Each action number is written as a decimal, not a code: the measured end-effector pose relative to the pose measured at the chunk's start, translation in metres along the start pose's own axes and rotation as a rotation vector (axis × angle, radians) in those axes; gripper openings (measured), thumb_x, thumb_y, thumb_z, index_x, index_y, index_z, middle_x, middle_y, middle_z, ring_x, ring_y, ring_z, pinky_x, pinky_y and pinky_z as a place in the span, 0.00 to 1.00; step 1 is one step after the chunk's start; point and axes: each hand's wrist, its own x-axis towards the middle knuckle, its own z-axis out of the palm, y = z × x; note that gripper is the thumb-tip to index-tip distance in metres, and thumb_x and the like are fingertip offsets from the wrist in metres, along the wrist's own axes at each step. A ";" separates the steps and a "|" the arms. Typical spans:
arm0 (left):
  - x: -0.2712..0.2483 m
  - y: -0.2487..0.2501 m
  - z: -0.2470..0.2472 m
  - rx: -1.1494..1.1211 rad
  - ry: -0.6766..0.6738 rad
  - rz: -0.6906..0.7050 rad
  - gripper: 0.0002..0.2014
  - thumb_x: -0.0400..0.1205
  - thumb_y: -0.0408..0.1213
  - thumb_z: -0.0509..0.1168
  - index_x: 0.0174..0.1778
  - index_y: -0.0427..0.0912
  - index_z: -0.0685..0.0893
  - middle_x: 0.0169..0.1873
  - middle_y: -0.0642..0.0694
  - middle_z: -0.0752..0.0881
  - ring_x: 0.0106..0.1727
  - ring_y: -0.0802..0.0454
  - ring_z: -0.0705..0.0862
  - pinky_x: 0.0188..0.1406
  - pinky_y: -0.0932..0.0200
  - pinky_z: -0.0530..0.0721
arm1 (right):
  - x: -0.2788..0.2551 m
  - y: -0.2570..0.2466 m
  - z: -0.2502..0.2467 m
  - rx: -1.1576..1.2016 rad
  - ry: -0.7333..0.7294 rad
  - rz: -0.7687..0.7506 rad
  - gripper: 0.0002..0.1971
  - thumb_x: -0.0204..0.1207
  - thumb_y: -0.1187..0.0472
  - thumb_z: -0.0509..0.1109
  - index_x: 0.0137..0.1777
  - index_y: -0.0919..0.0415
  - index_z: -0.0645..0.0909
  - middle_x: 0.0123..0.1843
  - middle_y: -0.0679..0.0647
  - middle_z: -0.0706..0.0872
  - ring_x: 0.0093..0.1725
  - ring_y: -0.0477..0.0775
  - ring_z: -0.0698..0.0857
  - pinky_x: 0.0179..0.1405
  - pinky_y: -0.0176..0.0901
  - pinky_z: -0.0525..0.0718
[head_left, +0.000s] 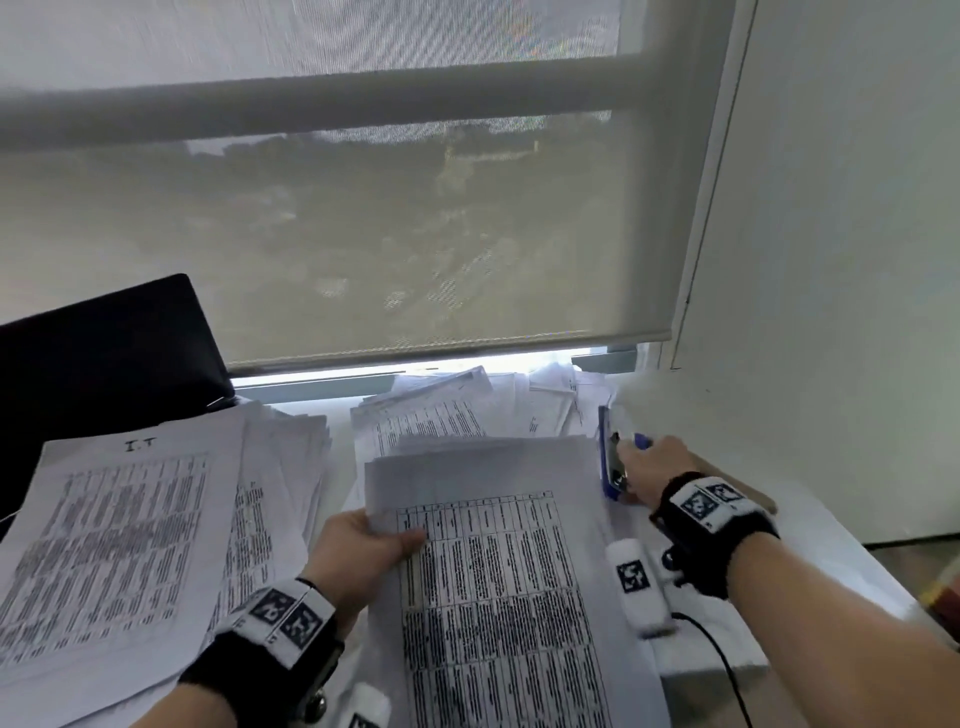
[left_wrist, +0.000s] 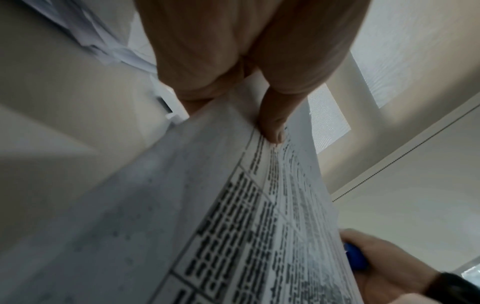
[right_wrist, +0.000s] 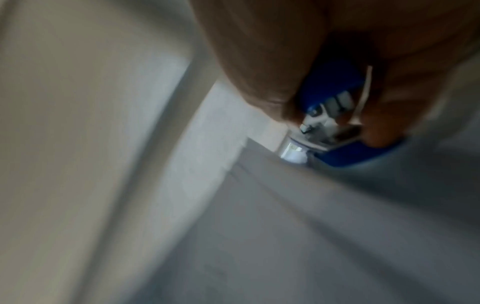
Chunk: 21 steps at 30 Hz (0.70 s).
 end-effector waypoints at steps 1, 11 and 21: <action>0.000 0.002 -0.002 0.001 -0.005 0.000 0.08 0.73 0.24 0.75 0.45 0.28 0.86 0.34 0.34 0.91 0.30 0.43 0.90 0.27 0.54 0.88 | -0.006 -0.003 -0.004 0.277 -0.022 -0.004 0.10 0.80 0.68 0.65 0.37 0.64 0.73 0.39 0.63 0.80 0.39 0.61 0.82 0.48 0.61 0.87; -0.020 0.026 0.000 -0.070 -0.049 0.101 0.15 0.67 0.28 0.79 0.47 0.27 0.86 0.40 0.28 0.90 0.37 0.38 0.91 0.47 0.40 0.90 | -0.112 -0.042 -0.080 0.835 -0.372 -0.201 0.23 0.75 0.78 0.54 0.48 0.56 0.88 0.40 0.55 0.83 0.38 0.54 0.80 0.46 0.50 0.76; -0.064 0.091 0.003 -0.296 0.094 0.437 0.09 0.73 0.25 0.75 0.48 0.33 0.87 0.42 0.38 0.92 0.43 0.42 0.92 0.40 0.51 0.90 | -0.170 -0.064 -0.064 0.199 -0.317 -0.546 0.17 0.57 0.67 0.65 0.48 0.67 0.84 0.28 0.53 0.79 0.22 0.45 0.74 0.21 0.34 0.71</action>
